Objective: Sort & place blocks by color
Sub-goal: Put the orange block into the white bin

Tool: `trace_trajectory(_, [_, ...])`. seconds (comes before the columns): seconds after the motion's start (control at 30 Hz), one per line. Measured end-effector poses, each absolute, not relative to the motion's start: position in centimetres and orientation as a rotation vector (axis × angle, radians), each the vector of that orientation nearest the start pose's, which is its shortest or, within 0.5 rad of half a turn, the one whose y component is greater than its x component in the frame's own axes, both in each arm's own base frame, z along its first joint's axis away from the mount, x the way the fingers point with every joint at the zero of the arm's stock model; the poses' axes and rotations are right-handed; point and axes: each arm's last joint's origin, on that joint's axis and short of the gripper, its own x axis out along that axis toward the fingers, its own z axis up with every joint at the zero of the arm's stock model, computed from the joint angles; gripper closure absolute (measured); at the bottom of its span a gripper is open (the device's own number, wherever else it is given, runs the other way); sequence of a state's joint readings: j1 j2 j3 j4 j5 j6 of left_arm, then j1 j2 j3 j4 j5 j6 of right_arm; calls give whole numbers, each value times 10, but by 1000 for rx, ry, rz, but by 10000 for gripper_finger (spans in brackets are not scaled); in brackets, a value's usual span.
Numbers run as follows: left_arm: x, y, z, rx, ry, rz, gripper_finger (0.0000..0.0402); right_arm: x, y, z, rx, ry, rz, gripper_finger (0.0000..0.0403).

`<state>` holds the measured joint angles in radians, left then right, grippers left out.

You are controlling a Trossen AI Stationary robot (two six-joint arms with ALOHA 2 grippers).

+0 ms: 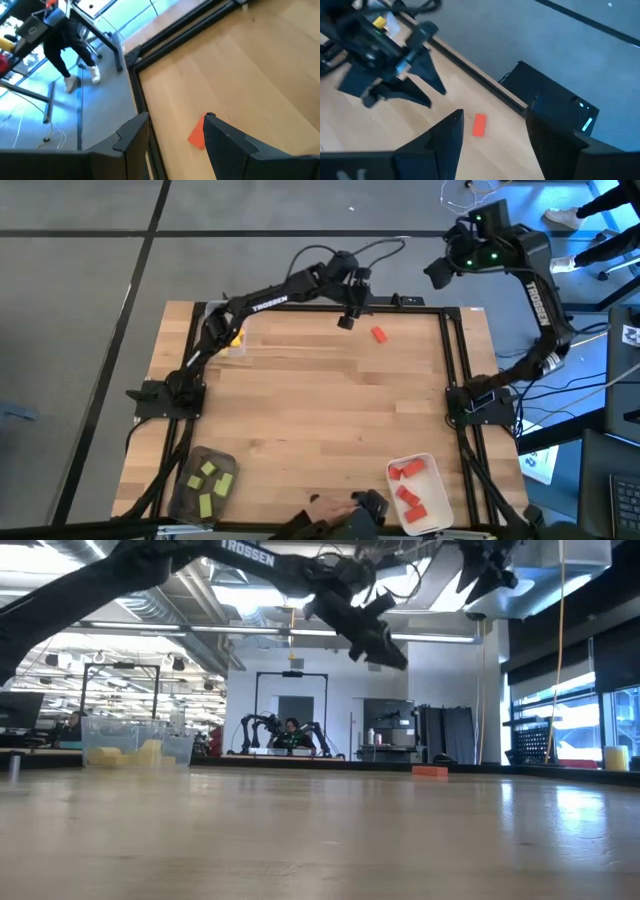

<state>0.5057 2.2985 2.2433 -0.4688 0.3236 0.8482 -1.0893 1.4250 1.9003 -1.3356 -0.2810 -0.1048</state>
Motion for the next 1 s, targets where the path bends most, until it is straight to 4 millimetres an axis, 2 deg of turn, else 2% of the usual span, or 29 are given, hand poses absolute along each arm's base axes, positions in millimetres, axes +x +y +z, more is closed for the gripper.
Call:
trace_trajectory(0.3, [472, 243, 290, 577, 482, -95, 226, 113, -197, 461, 512, 681, -699, 189])
trace_trajectory(0.5, [485, 250, 244, 510, 565, -101, 226, 113, -197, 461, 519, 682, -697, 189])
trace_trajectory(0.7, [496, 254, 218, 472, 570, -55, 226, 113, -196, 461, 533, 685, -697, 189])
trace_trajectory(0.8, [500, 252, 219, 468, 542, -40, 226, 113, -196, 461, 548, 680, -703, 189])
trace_trajectory(1.0, [510, 247, 235, 502, 390, 12, 226, 113, -196, 460, 549, 679, -704, 189])
